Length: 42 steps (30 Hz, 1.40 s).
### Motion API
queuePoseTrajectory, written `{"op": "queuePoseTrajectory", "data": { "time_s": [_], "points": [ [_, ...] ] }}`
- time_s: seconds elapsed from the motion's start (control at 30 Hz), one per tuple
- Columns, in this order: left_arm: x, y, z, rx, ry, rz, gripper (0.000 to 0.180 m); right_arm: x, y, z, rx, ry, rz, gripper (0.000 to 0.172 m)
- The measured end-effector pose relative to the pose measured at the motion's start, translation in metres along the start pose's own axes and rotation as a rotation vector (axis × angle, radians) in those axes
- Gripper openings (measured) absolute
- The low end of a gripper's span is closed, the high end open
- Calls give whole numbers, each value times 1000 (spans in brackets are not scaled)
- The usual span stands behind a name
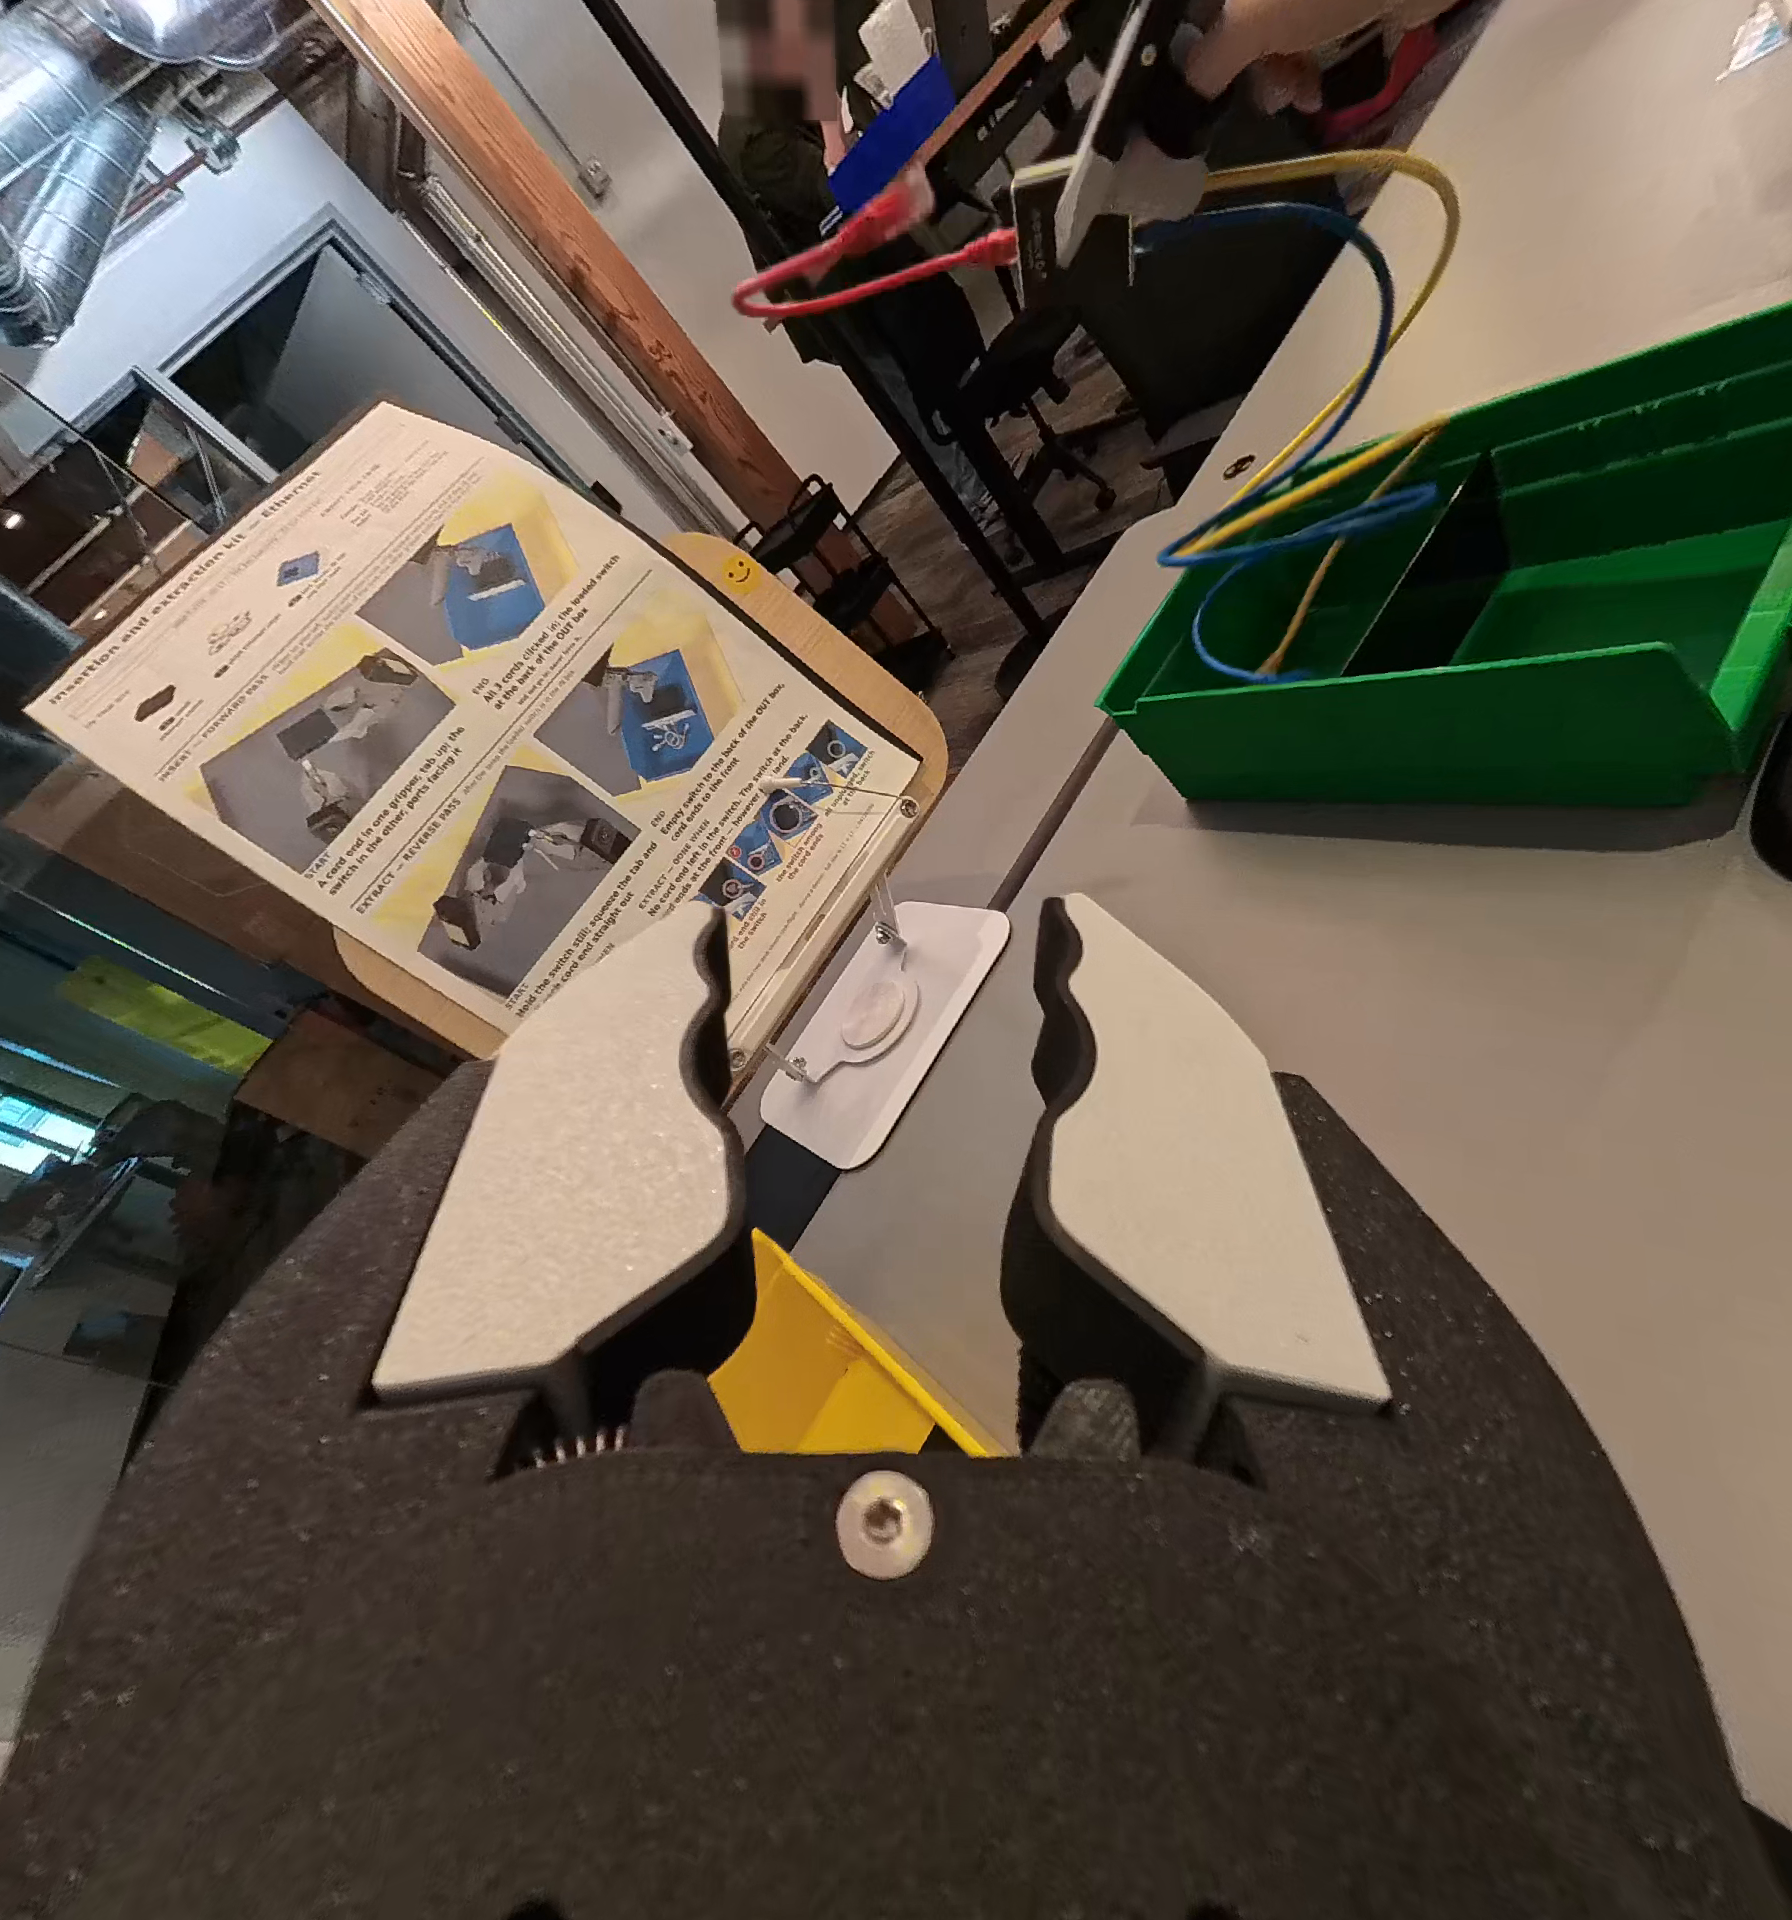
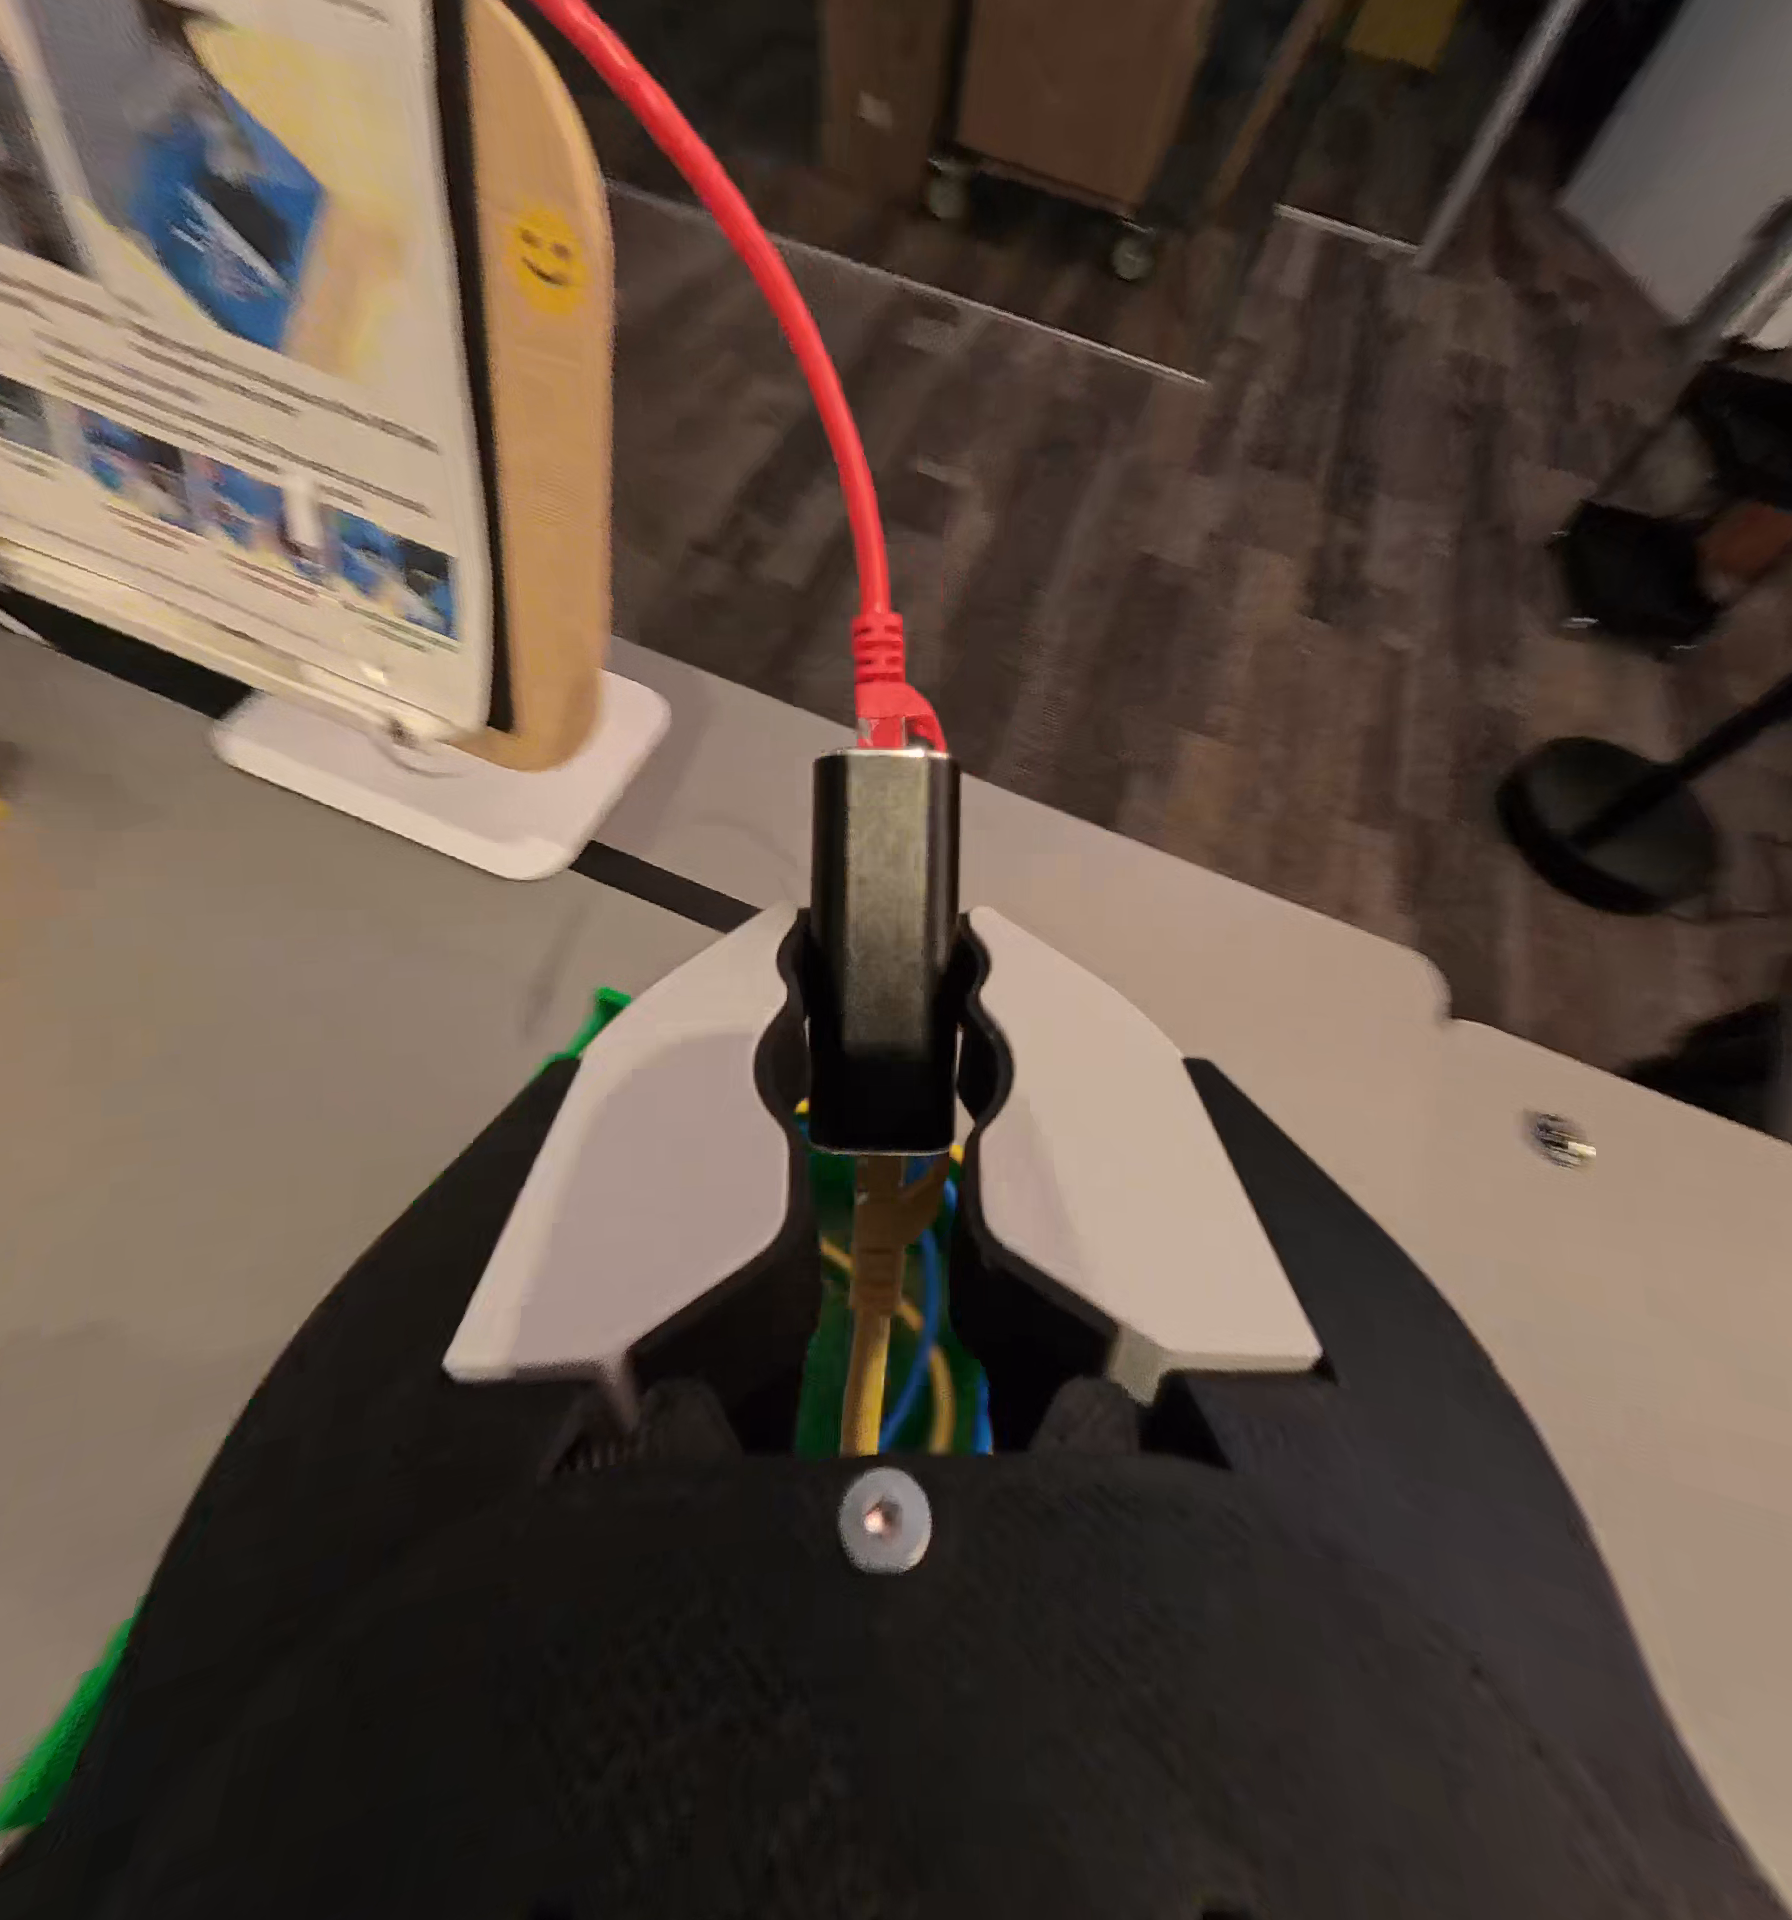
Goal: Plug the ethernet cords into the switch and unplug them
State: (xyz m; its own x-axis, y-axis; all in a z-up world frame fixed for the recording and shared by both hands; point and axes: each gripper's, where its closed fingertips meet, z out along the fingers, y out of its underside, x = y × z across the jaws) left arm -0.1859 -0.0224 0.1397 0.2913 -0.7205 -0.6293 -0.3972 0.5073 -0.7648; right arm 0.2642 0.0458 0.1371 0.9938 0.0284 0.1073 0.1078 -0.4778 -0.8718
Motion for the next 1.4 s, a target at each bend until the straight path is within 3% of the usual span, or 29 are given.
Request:
{"op": "queuePoseTrajectory", "data": {
  "time_s": [0.17,0.3,0.4,0.5,0.63,0.8,1.07,1.27,1.4],
  "points": [
    [10,3,9,-24,24,22,56,-47,5,17,88,-181,6,25],
    [16,7,14,-54,33,44,54,-83,-2,21,176,-402,172,24],
    [20,7,16,-51,46,45,54,-96,-5,17,167,-471,186,24],
    [19,5,16,-41,45,36,55,-97,14,21,40,-473,159,25],
    [15,4,13,-28,39,23,55,-97,64,24,-178,-514,146,25],
    [17,3,12,-22,53,19,55,-93,108,25,-255,-501,-40,26],
    [21,6,17,-41,61,32,55,-78,152,49,-470,-523,269,26],
    [21,6,17,-45,63,34,54,-83,172,65,-562,-549,345,26],
    [22,7,17,-47,64,36,54,-87,183,71,-602,-550,266,26]
  ]
}}
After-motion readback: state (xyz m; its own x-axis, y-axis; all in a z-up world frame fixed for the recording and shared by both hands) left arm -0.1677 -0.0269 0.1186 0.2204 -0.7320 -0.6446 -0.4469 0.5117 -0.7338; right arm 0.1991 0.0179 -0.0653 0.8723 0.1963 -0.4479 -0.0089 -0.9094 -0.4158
